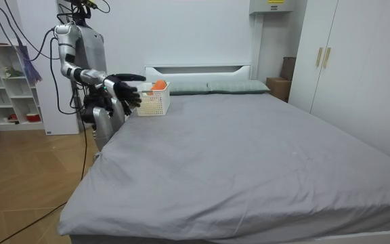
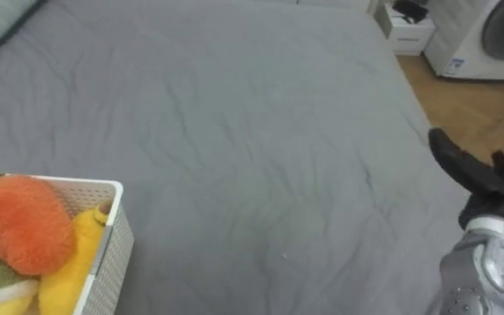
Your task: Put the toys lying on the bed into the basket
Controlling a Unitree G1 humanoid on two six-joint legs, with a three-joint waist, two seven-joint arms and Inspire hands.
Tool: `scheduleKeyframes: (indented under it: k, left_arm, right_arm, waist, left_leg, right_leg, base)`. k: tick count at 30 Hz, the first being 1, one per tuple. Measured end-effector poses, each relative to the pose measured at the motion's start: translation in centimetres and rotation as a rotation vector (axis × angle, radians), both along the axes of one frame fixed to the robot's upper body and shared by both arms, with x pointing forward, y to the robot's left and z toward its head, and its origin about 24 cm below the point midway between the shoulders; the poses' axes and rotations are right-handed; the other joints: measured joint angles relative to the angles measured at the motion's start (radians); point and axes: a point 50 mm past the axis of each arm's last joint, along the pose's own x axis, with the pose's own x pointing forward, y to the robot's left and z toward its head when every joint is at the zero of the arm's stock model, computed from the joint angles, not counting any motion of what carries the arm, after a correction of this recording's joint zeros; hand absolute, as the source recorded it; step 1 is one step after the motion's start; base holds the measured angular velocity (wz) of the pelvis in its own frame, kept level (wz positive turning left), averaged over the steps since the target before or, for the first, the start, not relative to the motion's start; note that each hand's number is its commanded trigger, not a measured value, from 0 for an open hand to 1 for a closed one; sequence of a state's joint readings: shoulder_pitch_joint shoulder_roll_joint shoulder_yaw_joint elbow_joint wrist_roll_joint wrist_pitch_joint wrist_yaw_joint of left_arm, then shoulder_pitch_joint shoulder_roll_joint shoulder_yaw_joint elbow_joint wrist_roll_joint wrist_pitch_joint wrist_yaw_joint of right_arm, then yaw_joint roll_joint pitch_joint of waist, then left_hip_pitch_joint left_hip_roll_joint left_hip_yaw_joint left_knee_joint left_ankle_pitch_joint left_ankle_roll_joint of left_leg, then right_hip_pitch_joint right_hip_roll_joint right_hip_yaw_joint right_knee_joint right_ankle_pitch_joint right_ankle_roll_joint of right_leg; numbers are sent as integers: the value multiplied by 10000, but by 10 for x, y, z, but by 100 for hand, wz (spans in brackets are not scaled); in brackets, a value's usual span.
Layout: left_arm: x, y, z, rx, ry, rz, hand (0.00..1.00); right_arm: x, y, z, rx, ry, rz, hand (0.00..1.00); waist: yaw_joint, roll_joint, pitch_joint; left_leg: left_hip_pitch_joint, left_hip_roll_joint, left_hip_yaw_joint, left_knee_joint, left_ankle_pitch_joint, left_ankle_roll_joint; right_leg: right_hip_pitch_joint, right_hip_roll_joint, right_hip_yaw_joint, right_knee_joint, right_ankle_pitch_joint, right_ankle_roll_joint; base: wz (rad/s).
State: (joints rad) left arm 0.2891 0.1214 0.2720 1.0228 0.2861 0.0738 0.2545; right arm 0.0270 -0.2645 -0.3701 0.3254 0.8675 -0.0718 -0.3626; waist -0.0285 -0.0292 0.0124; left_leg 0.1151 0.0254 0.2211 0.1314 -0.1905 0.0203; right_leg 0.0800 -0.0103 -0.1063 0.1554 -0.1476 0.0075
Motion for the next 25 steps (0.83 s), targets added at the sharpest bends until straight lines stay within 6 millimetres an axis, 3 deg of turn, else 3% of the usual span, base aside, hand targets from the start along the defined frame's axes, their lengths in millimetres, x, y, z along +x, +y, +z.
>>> scheduleKeyframes:
  k: [6,10,12,15,16,19,21,25]
  left_arm:
    - [-3,-1,0,-37,94,160,0]
    - [-6,0,0,-8,103,431,0]
    - [-10,-1,-1,-47,109,714,0]
    - [-16,-3,-2,-122,343,900,0]
    - [-18,-3,-2,-168,407,941,0]
    - [-25,-3,-3,-355,699,1124,0]
    - [-27,-3,-3,-437,773,1109,0]
    - [-25,-5,-4,-582,1086,847,0]
  right_arm:
    - [-40,-9,-46,2226,1011,-1616,0]
    - [-93,-3,-96,3832,2808,-3249,0]
    - [-129,8,-121,4587,4063,-4117,0]
    - [-176,27,-145,5150,6218,-4552,0]
    - [-183,30,-148,5199,6642,-4478,0]
    - [-224,47,-159,5169,8995,-3224,0]
    - [-251,61,-163,5010,10736,-1332,0]
    - [-263,75,-166,3955,13553,2977,0]
  waist:
    - [-122,89,-50]
    - [-238,28,-104]
    - [-357,-31,-125]
    - [-442,-66,-94]
    - [-439,-60,-93]
    - [-524,-57,-139]
    - [-470,-67,-149]
    - [-201,-3,-189]
  left_leg:
    - [-17,2,63,0,-4,-7]
    - [24,0,59,-1,-4,-8]
    - [65,0,67,-4,-5,-9]
    - [213,8,166,-24,-31,-31]
    - [214,11,176,-24,-42,-40]
    - [336,9,140,-3,-65,-48]
    - [350,12,156,-19,-65,-50]
    - [389,21,313,14,-73,-42]
  right_leg:
    - [-109,30,187,-43,-10,-11]
    - [-84,32,194,-34,-14,-18]
    - [-53,32,219,-25,-32,-34]
    - [10,58,391,47,-133,-90]
    - [10,66,436,91,-157,-96]
    - [50,3,448,183,-239,-128]
    - [60,-15,384,233,-247,-137]
    - [-47,51,489,306,-200,-151]
  base:
    - [-3]
    - [0]
    - [-2]
    - [-10]
    - [-13]
    - [-5]
    - [-2]
    - [-14]
